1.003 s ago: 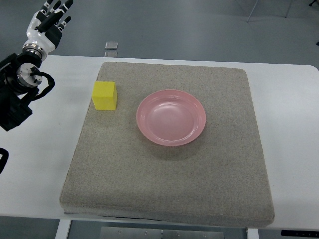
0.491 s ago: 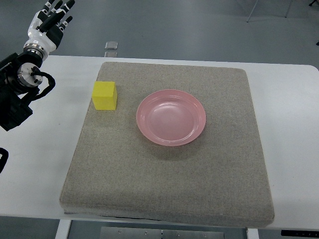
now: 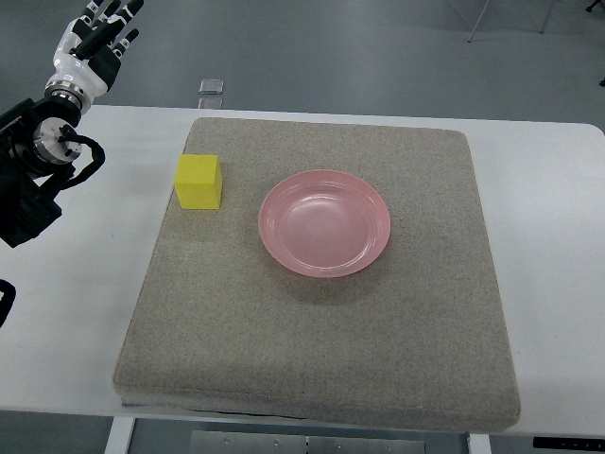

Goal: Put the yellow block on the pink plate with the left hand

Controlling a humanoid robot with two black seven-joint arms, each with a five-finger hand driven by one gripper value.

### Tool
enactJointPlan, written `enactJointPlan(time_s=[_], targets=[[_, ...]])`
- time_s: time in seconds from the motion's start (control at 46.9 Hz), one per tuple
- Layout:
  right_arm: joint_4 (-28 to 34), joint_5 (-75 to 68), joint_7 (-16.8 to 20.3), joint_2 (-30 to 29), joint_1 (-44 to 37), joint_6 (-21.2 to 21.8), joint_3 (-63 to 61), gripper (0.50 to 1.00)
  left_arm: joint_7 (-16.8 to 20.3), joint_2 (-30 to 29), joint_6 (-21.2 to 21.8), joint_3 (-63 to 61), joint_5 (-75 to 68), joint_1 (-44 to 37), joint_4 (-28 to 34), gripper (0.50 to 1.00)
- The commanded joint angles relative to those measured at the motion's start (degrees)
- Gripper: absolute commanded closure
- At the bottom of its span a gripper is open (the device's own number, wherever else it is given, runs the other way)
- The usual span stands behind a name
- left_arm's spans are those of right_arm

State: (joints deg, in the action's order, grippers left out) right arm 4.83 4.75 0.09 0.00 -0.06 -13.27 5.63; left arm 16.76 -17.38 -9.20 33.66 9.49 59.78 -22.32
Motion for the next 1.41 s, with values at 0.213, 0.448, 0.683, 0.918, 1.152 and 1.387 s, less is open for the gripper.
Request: enactJointPlan(time_s=[0.213,0.448,0.683,0.918,1.152,1.387], targets=[[0.0,0.0,0.0,0.0,0.0,0.1,0.0,0.576,-0.5,0.1,-0.1,-1.8,-0.1,0.2,-0.5,0.508],[0.0,0.0,0.0,0.0,0.1,0.0,0.0,0.576,-0.5,-0.4,-0.5,-12.7,-0.4,2.9,-0.7,0.508],[0.0,0.0,0.0,0.0,0.0,0.0,0.0,0.576,-0.5,-0.8,-1.1,-22.0,-1.1,6.0,-1.0,0.508],[0.0,0.0,0.0,0.0,0.0,0.0,0.0,0.576,-0.5,-3.8,-1.1,-28.1,-8.3,8.7,-7.7,0.508],[0.0,0.0,0.0,0.0,0.0,0.0,0.0,0.576,-0.6,-7.3,-1.1,-32.7,-27.5,10.4,-13.7,0.508],[0.0,0.0,0.0,0.0,0.1,0.0,0.0,0.576,-0.5,-14.0,-3.4,-36.6,-43.1,14.9,-19.1,0.508]])
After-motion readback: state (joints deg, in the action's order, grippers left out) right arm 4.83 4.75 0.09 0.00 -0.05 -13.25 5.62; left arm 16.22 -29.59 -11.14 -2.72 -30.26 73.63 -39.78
